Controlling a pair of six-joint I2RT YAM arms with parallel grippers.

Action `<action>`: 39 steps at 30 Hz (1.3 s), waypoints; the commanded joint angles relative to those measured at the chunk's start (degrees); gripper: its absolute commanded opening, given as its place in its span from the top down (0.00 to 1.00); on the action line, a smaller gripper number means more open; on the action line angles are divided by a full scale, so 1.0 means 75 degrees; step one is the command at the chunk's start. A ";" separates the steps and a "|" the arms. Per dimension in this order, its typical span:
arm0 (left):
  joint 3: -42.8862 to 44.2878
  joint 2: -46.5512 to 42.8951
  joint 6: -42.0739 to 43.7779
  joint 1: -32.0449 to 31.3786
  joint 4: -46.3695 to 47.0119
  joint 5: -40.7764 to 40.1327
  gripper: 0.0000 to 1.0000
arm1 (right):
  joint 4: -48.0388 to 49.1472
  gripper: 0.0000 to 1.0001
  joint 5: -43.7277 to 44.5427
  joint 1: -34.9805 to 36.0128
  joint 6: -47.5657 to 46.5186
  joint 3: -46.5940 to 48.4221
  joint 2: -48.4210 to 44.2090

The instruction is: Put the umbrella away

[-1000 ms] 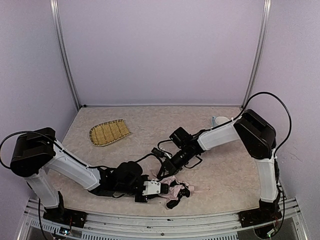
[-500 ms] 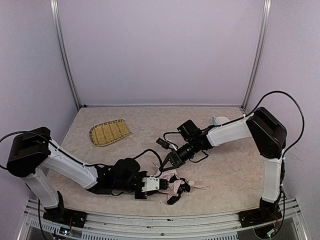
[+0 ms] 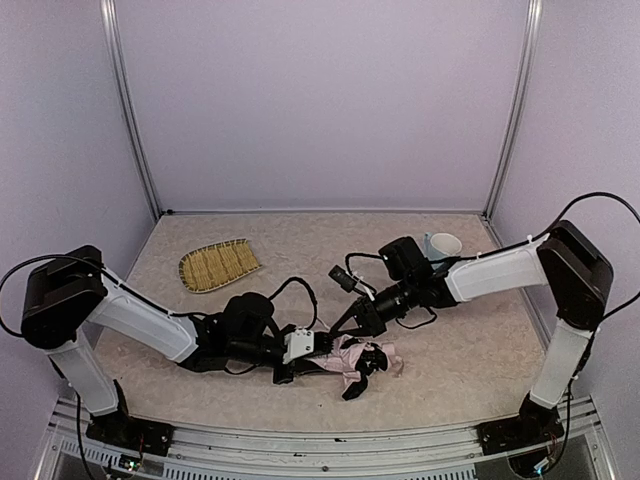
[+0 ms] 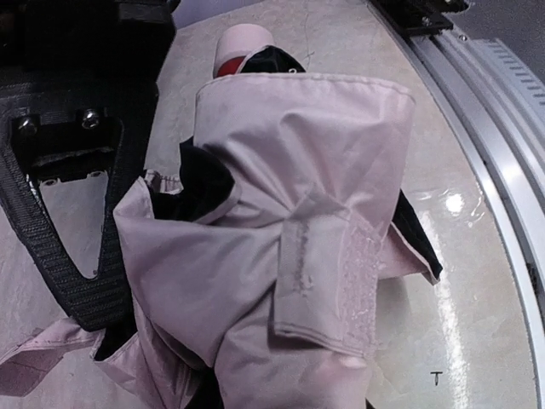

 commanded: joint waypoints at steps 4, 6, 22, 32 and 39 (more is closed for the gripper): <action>-0.0049 0.0749 -0.1288 0.0513 -0.1671 0.1826 1.00 | 0.2196 1.00 -0.0030 0.0755 -0.1444 -0.1198 -0.1920; 0.0190 0.1005 -0.1350 0.0577 -0.1910 0.1867 1.00 | 0.2211 1.00 0.0240 0.0941 -0.1674 -0.1365 -0.2084; 0.0720 0.1716 -0.1960 0.0298 -0.1591 -0.0592 0.49 | 0.3458 1.00 0.0957 0.1379 -0.1676 -0.2497 -0.1682; -0.0485 0.1104 -0.1509 -0.0138 0.0869 -0.1558 0.22 | 0.3187 1.00 0.1004 0.1377 -0.2034 -0.2582 -0.1055; -0.1295 0.0627 -0.0939 -0.0555 0.2493 -0.1552 0.15 | 0.3116 1.00 0.1258 0.1384 -0.2131 -0.2618 -0.1009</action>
